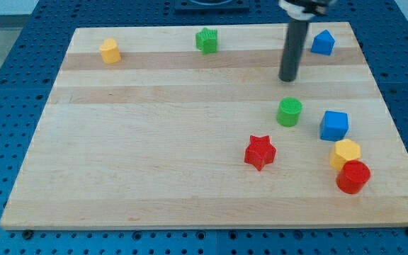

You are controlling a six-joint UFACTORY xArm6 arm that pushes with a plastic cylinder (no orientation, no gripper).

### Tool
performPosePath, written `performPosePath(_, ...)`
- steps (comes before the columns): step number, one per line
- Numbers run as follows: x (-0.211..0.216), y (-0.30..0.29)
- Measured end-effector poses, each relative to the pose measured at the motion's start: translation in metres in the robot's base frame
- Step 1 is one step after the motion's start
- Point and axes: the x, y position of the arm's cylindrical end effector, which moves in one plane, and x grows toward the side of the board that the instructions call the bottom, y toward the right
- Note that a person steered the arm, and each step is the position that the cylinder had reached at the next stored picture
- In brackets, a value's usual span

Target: Push the green circle below the yellow heart

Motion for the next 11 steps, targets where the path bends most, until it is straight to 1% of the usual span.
performPosePath(1,0.004,0.003)
performPosePath(3,0.039,0.004)
performPosePath(4,0.043,0.016)
performPosePath(6,0.063,0.016)
performPosePath(7,0.063,0.016)
performPosePath(8,0.103,0.016)
performPosePath(10,0.095,0.004)
performPosePath(11,0.045,-0.037)
